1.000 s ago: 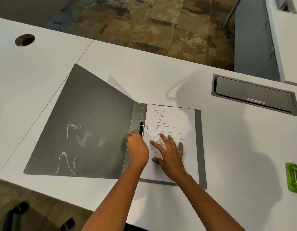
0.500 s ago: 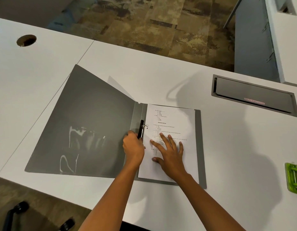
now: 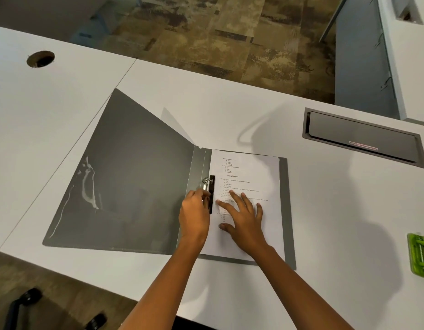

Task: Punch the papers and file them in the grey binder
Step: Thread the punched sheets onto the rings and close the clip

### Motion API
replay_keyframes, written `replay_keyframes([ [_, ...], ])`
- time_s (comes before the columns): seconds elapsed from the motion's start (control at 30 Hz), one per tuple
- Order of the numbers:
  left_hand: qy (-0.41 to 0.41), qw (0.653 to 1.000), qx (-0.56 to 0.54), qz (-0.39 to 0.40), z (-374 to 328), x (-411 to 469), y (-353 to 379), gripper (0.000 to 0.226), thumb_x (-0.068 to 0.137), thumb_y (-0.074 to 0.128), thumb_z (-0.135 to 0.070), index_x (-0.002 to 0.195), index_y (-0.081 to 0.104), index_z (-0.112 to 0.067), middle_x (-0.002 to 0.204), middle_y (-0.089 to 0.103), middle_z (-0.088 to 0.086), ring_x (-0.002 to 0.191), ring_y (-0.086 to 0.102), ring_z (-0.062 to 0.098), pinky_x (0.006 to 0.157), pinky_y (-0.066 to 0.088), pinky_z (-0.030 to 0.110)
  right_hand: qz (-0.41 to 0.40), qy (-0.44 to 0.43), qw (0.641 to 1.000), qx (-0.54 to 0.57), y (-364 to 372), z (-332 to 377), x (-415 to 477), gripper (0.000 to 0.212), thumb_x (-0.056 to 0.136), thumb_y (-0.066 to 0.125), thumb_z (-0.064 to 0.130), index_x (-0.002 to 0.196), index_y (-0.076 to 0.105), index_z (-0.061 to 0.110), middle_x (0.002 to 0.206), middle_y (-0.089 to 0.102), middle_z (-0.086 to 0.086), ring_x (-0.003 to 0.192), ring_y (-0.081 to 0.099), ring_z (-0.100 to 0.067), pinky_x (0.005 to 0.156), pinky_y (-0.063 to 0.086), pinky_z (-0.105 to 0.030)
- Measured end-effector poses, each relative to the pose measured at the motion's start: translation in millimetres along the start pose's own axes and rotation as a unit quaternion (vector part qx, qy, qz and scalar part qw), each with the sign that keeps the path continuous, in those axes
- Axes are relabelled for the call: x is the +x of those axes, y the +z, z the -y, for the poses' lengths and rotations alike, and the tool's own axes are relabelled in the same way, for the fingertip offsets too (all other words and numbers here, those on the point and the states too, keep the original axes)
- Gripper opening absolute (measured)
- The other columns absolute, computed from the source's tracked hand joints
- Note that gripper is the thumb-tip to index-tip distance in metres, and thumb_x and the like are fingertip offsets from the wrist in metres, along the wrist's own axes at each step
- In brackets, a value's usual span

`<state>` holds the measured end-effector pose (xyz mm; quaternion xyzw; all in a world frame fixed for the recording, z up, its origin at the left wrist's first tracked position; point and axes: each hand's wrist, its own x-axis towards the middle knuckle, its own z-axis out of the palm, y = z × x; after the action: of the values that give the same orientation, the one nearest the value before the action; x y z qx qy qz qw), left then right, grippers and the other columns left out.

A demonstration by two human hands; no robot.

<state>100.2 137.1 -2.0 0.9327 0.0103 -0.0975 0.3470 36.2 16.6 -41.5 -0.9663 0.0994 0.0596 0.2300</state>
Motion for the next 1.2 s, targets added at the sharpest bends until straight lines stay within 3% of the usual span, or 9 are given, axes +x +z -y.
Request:
replay_keyframes([
  [0.1, 0.027, 0.999, -0.014, -0.014, 8, 2, -3, 0.030, 0.089, 0.061, -0.004, 0.118, 0.061, -0.011, 0.113, 0.064, 0.009, 0.096, 0.064, 0.022, 0.083, 0.054, 0.030, 0.000, 0.036, 0.999, 0.024, -11, 6, 7, 0.050, 0.086, 0.063, 0.035, 0.134, 0.048, 0.030, 0.152, 0.033, 0.001, 0.143, 0.023, -0.024, 0.114, 0.005, -0.047],
  [0.2, 0.058, 0.997, -0.044, 0.006, 13, 5, -6, 0.044, 0.086, 0.061, 0.005, 0.126, 0.056, -0.011, 0.124, 0.059, 0.009, 0.110, 0.059, 0.024, 0.091, 0.050, 0.029, -0.040, 0.059, 0.995, 0.072, -21, 16, 17, 0.044, 0.089, 0.062, 0.026, 0.131, 0.050, 0.022, 0.142, 0.044, -0.002, 0.131, 0.039, -0.021, 0.112, 0.022, -0.035],
  [0.3, 0.080, 0.992, -0.069, 0.061, 14, 11, -12, 0.054, 0.087, 0.057, 0.007, 0.138, 0.045, -0.010, 0.139, 0.049, 0.011, 0.124, 0.050, 0.025, 0.098, 0.044, 0.028, -0.028, 0.034, 0.991, 0.128, -27, 29, 28, 0.054, 0.085, 0.067, 0.019, 0.136, 0.048, 0.018, 0.135, 0.047, -0.005, 0.124, 0.045, -0.023, 0.104, 0.037, -0.031],
  [0.47, 0.100, 0.984, -0.057, 0.139, 16, 22, -17, 0.067, 0.086, 0.054, 0.012, 0.145, 0.033, -0.013, 0.147, 0.039, 0.013, 0.130, 0.044, 0.029, 0.099, 0.045, 0.032, 0.020, 0.010, 0.994, 0.103, -18, 38, 46, 0.075, 0.081, 0.071, 0.016, 0.145, 0.033, 0.023, 0.134, 0.043, -0.003, 0.119, 0.044, -0.024, 0.100, 0.041, -0.031],
  [0.57, 0.094, 0.980, -0.065, 0.163, 16, 24, -22, 0.066, 0.090, 0.050, 0.010, 0.147, 0.030, -0.016, 0.145, 0.042, 0.013, 0.127, 0.048, 0.028, 0.091, 0.045, 0.022, 0.007, 0.015, 0.995, 0.093, -15, 39, 51, 0.071, 0.083, 0.069, 0.013, 0.145, 0.034, 0.022, 0.133, 0.046, -0.003, 0.120, 0.046, -0.022, 0.098, 0.041, -0.026],
  [0.77, 0.052, 0.974, -0.093, 0.201, 17, 29, -26, 0.069, 0.089, 0.054, 0.008, 0.147, 0.029, -0.020, 0.139, 0.046, 0.016, 0.114, 0.057, 0.032, 0.062, 0.045, 0.000, 0.019, 0.026, 0.997, 0.069, -12, 37, 56, 0.078, 0.075, 0.077, 0.023, 0.143, 0.037, 0.019, 0.132, 0.046, -0.005, 0.120, 0.043, -0.024, 0.101, 0.040, -0.033],
  [0.97, 0.054, 0.973, -0.097, 0.201, 13, 29, -32, 0.069, 0.088, 0.057, 0.005, 0.146, 0.031, -0.022, 0.129, 0.050, 0.010, 0.100, 0.056, 0.022, 0.062, 0.045, 0.000, 0.016, 0.033, 0.997, 0.073, -12, 37, 60, 0.080, 0.071, 0.080, 0.025, 0.140, 0.040, 0.021, 0.129, 0.047, -0.003, 0.118, 0.045, -0.023, 0.096, 0.045, -0.033],
  [1.1, 0.057, 0.972, -0.113, 0.200, 8, 26, -34, 0.067, 0.088, 0.057, 0.006, 0.145, 0.033, -0.020, 0.112, 0.044, -0.002, 0.092, 0.053, 0.017, 0.062, 0.042, -0.003, 0.015, 0.078, 0.992, 0.102, -12, 40, 67, 0.058, 0.082, 0.070, 0.026, 0.133, 0.043, 0.023, 0.121, 0.049, -0.001, 0.115, 0.050, -0.023, 0.083, 0.043, -0.025],
  [1.2, 0.053, 0.971, -0.112, 0.203, 6, 24, -35, 0.066, 0.088, 0.056, 0.006, 0.144, 0.033, -0.020, 0.111, 0.044, -0.002, 0.091, 0.054, 0.018, 0.062, 0.044, -0.002, 0.020, 0.053, 0.997, 0.050, -13, 39, 65, 0.074, 0.074, 0.078, 0.027, 0.137, 0.039, 0.022, 0.126, 0.048, -0.005, 0.116, 0.049, -0.024, 0.087, 0.047, -0.030],
])
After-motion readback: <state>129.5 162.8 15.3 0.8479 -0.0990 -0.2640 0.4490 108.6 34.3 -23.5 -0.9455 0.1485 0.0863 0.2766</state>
